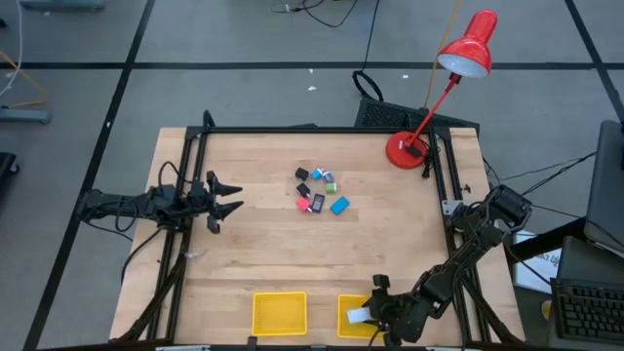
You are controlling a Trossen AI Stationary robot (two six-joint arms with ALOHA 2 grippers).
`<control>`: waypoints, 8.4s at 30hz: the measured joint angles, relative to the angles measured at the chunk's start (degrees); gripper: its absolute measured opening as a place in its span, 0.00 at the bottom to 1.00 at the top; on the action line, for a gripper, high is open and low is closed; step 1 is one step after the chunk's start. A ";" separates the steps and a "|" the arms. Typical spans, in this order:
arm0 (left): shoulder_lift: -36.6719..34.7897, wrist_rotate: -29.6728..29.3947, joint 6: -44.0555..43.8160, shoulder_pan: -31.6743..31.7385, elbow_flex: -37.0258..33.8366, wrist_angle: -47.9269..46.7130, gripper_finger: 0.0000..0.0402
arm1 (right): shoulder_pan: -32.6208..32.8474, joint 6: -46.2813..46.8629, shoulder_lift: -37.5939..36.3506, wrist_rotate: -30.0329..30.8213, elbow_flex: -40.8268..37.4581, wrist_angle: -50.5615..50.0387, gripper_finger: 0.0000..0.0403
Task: Pick & Place Office items
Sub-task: Put the white digital clock into the right yellow bin, then put the blue digital clock into the right yellow bin
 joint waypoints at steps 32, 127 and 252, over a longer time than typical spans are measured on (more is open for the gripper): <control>0.00 0.00 0.00 0.00 0.00 0.00 0.53 | -7.14 -22.56 -22.43 -1.18 -7.19 -3.08 0.41; 0.00 -0.02 -0.02 0.00 0.00 0.00 0.53 | -63.89 -50.18 -22.75 -28.97 -23.80 15.37 0.65; 0.00 -0.02 -0.02 0.00 0.02 0.02 0.53 | -60.28 -42.64 -5.57 -25.10 -16.98 18.46 0.49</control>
